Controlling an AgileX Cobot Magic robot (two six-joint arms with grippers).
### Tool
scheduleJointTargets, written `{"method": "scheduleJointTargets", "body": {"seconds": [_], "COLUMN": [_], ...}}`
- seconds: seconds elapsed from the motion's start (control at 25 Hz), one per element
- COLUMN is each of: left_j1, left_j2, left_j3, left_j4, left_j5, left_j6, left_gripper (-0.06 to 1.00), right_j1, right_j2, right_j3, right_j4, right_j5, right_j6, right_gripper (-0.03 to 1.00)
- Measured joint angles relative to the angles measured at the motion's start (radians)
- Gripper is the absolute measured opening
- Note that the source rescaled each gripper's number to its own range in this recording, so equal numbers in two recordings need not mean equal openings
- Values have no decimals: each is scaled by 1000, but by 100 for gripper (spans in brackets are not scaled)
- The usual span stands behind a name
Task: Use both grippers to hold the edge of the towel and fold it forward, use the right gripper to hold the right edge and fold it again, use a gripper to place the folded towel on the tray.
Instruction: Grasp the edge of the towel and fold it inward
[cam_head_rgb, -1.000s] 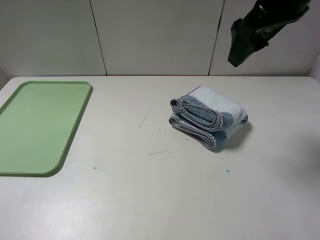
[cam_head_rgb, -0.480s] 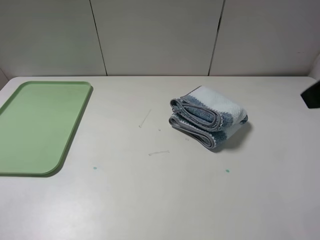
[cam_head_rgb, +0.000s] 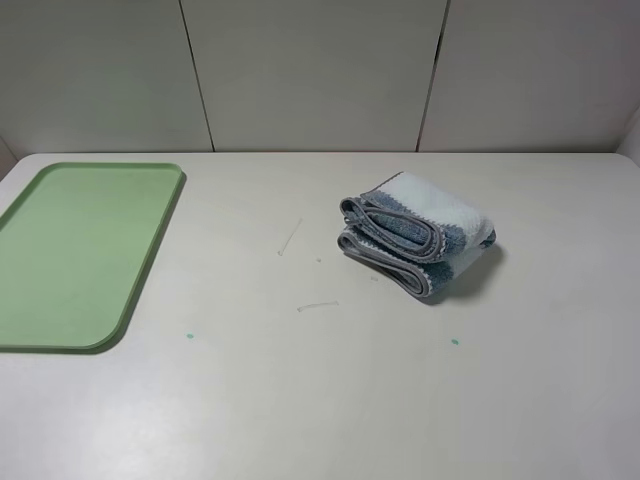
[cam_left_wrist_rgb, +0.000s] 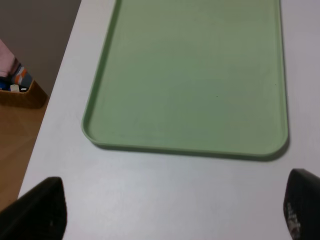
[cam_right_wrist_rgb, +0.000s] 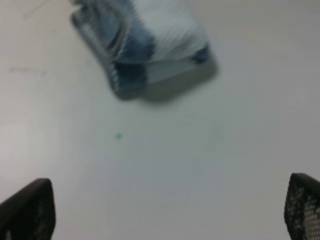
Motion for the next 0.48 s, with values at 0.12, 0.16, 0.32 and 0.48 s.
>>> {"method": "scheduleJointTargets", "body": {"seconds": [0.12, 0.16, 0.32, 0.48], "left_j1": [0, 0, 0, 0], "left_j2": [0, 0, 0, 0], "left_j3": [0, 0, 0, 0], "left_j4": [0, 0, 0, 0], "left_j5": [0, 0, 0, 0], "left_j6": [0, 0, 0, 0], "left_gripper": [86, 86, 86, 86], "right_j1": [-87, -110, -192, -239], "right_j2": [-110, -143, -255, -283], "right_j3": [65, 88, 174, 237], "right_j4": [-1, -2, -1, 6], "right_j5": [-69, -91, -152, -152], "right_j6": [0, 0, 0, 0], "right_gripper": [100, 100, 100, 100]}}
